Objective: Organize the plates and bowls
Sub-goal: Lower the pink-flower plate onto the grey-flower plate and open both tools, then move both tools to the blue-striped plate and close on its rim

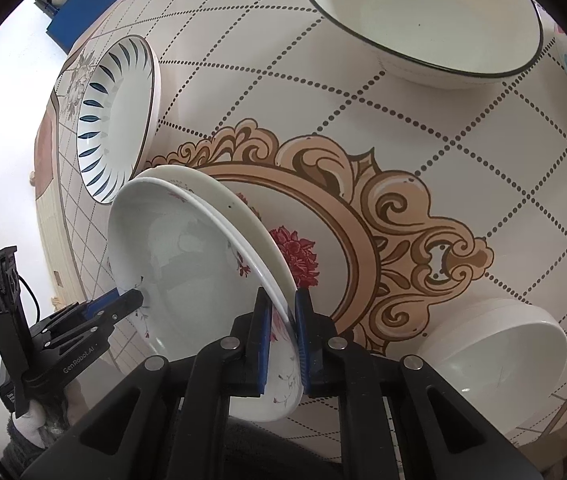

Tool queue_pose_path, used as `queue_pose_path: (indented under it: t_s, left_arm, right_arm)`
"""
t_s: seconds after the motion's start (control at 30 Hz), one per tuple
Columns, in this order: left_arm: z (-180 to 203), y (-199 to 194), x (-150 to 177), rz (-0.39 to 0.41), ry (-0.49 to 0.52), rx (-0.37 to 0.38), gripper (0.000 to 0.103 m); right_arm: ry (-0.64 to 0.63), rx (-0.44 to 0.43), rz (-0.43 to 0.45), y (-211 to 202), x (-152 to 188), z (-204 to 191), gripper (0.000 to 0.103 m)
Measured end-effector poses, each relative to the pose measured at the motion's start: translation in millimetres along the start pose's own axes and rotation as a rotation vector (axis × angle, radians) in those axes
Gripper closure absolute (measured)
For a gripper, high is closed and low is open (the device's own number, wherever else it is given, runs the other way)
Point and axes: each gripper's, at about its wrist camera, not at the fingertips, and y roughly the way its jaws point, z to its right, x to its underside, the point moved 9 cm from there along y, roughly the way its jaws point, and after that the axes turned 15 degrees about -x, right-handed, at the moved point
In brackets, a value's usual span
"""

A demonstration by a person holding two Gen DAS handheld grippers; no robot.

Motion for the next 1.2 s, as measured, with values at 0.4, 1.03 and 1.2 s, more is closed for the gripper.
queue_pose_path:
  t_s: [0.4, 1.03, 1.2]
  left_arm:
    - [-25.8, -16.6, 5.0, 0.004, -0.034, 0.010, 0.074]
    - [-85.6, -81.6, -69.9, 0.185, -0.173, -0.073, 0.040]
    - [-102.2, -70.7, -110.3, 0.170, -0.217, -0.069, 0.040]
  right_arm:
    - [-0.038, 0.050, -0.011, 4.9, 0.9, -0.7, 0.091]
    - [-0.118, -0.021, 0.153, -31.6, -47.7, -77.8, 0.024]
    - [-0.105, -0.063, 0.224, -25.9, -85.6, -104.1, 0.019]
